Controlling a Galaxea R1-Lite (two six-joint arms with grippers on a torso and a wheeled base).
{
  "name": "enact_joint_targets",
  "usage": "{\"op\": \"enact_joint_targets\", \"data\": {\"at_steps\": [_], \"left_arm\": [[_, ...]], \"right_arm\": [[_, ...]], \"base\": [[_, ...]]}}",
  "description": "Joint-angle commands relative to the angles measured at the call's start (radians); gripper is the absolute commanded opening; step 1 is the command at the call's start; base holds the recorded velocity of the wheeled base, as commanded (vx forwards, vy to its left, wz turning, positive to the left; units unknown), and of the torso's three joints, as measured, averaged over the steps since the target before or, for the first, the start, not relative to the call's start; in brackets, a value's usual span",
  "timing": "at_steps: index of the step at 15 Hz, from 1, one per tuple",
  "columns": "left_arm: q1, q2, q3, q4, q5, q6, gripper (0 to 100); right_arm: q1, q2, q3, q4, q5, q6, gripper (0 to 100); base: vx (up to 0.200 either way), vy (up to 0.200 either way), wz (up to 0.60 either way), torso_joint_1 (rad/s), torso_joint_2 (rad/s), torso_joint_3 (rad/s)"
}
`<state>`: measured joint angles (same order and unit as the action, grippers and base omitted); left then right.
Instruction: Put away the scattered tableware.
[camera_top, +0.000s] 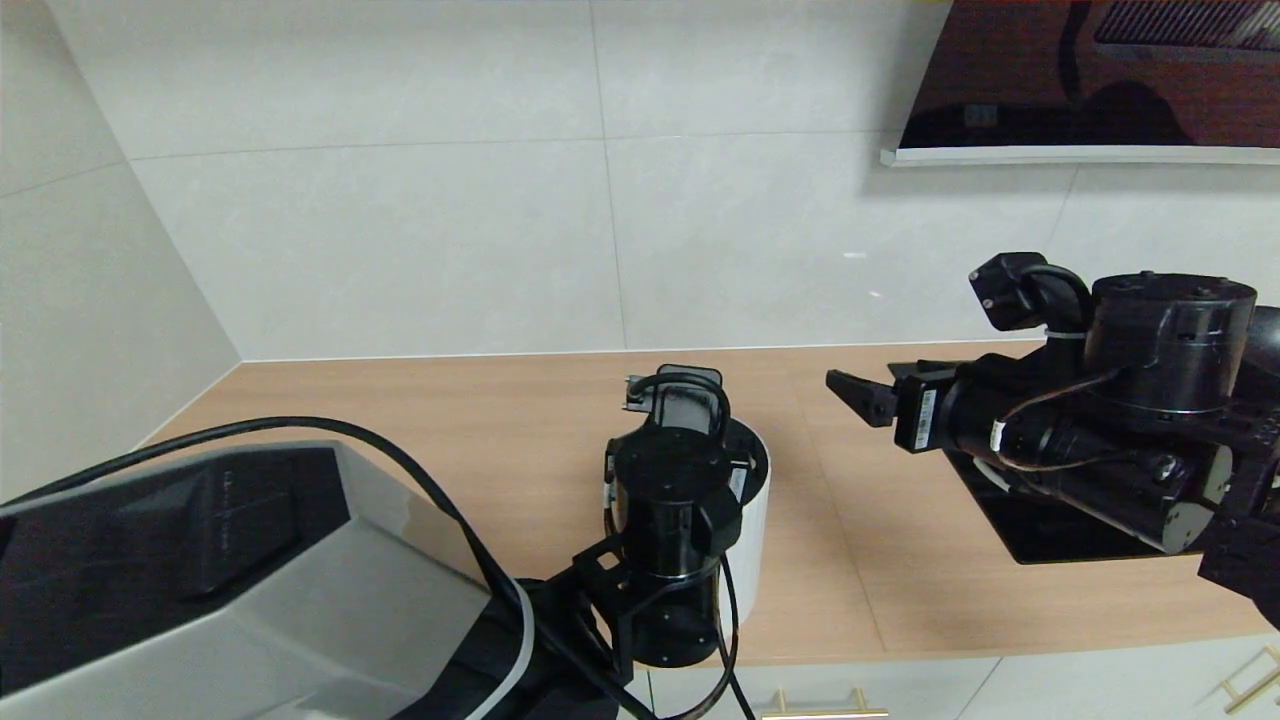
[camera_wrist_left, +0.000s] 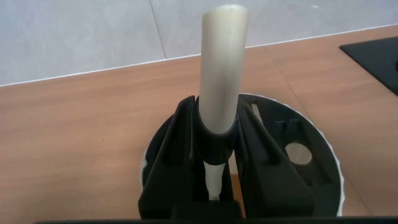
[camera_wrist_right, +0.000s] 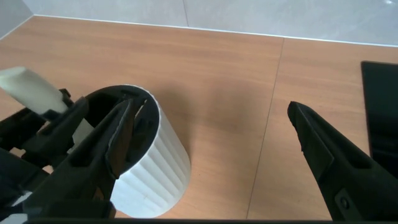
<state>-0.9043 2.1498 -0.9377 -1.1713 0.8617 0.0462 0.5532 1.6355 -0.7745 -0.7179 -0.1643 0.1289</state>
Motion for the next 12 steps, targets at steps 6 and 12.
{"op": "enact_joint_targets", "data": {"at_steps": [6,12], "left_arm": [[0.004,-0.079,0.068,-0.001,-0.007,-0.006,100],[0.004,-0.343,0.172,0.002,-0.132,-0.017,100]], "right_arm": [[0.001,0.003,0.000,0.000,0.000,0.000,100],[-0.001,-0.020,0.004,-0.003,0.000,0.001,100]], "base": [[0.000,0.000,0.00,0.000,0.00,0.000],[0.000,0.000,0.00,0.000,0.00,0.000]]}}
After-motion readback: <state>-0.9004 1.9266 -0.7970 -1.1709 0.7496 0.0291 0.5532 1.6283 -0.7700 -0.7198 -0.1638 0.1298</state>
